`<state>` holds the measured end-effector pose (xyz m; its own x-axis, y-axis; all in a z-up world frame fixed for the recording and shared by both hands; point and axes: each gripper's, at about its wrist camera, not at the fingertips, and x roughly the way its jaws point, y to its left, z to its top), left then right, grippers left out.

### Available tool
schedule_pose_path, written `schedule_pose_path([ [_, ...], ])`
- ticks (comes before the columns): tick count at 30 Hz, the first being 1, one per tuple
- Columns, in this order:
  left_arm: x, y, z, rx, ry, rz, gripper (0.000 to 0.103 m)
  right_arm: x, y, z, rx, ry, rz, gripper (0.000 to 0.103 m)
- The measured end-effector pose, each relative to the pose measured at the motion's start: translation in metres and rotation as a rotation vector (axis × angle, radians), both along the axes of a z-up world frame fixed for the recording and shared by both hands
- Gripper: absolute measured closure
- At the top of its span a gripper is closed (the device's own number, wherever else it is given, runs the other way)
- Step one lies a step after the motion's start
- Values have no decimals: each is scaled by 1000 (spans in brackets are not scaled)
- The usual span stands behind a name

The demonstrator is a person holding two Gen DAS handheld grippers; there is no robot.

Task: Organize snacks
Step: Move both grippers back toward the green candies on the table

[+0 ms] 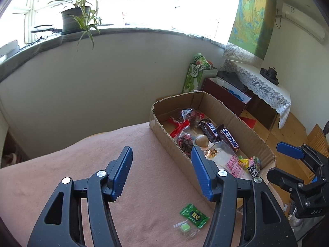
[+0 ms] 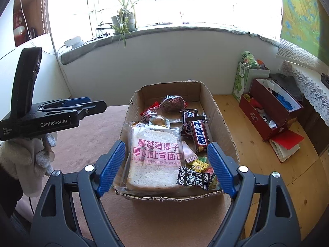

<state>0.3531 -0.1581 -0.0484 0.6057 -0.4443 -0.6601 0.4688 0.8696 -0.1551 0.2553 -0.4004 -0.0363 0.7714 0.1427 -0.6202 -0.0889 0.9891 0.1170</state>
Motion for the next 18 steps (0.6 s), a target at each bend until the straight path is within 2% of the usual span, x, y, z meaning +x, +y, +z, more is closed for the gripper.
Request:
schedule_pose_path([
  [13,-22,-1,-40,59,108,-85,44,-41,18,-5,59,7,58,19],
  [15,-23,-5,-45,67,123,-100,49,-50,22,-8,56,6,66,19],
  [18,-19,-9,-52,71,155,-101,66,-60,27,-13,55,10,69,19],
])
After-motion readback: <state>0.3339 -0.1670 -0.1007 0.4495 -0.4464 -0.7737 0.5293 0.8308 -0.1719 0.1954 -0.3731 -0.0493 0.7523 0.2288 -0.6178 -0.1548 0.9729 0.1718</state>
